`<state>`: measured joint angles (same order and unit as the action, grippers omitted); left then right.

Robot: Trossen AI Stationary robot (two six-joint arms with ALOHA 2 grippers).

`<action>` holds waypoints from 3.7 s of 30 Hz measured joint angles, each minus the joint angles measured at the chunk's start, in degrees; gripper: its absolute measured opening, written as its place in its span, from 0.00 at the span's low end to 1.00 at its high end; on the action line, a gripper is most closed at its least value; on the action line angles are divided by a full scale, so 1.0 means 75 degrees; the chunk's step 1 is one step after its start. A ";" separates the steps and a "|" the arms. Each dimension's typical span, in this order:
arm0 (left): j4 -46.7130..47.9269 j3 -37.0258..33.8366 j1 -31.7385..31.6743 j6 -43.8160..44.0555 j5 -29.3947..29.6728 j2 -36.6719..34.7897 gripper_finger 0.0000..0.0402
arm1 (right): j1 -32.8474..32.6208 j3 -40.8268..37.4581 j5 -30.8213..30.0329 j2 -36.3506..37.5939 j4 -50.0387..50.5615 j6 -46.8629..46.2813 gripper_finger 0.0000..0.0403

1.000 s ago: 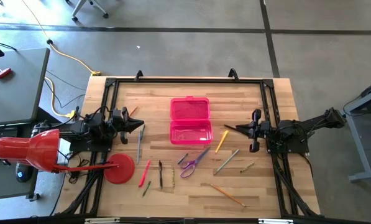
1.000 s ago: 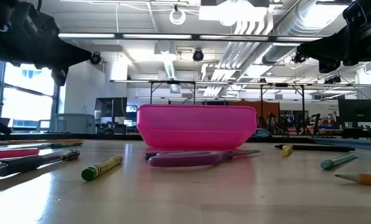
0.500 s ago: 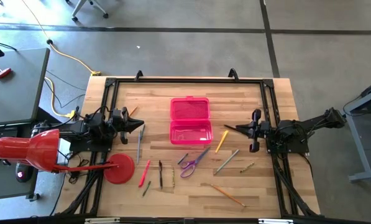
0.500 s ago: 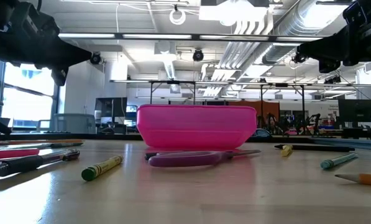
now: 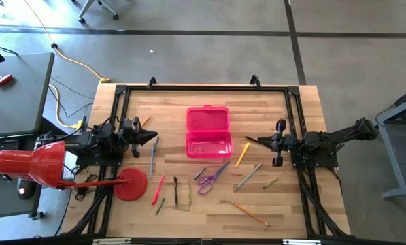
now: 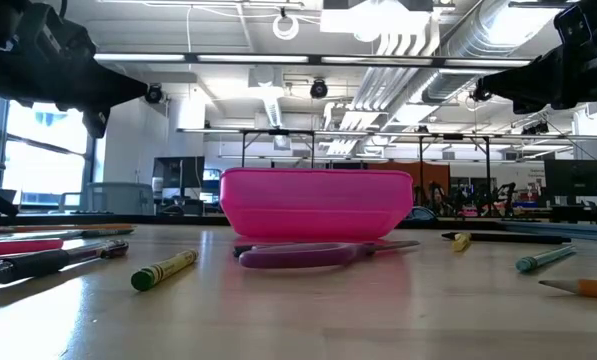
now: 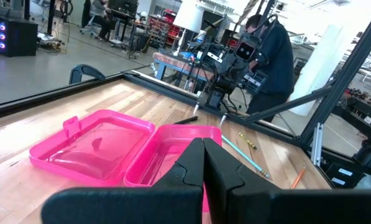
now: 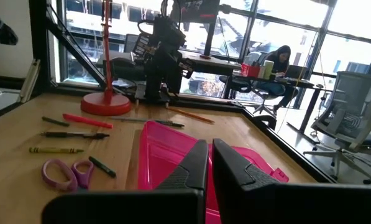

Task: Pick & place school supplies into a supply box
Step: Put the purple scissors into the pink supply box

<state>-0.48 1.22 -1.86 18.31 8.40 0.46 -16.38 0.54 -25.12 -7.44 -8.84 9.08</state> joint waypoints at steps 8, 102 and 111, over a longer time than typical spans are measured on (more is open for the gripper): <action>0.0001 -0.0001 0.0001 0.0000 0.0000 -0.0001 0.08 | 0.0000 0.0000 -0.0015 0.0000 0.0000 0.0098 0.00; -0.1041 -0.0010 -0.0001 0.0186 0.1055 -0.0001 0.08 | 0.0002 0.1199 0.2857 -0.4332 -0.3976 0.0851 0.00; -0.1061 -0.0010 -0.0001 0.0221 0.1659 -0.0001 0.08 | 0.0000 0.2890 0.2963 -0.7441 -0.3973 0.0880 0.00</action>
<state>-8.44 1.15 -1.87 19.96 20.85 0.45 -16.38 22.21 -2.90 -63.25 -38.64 15.68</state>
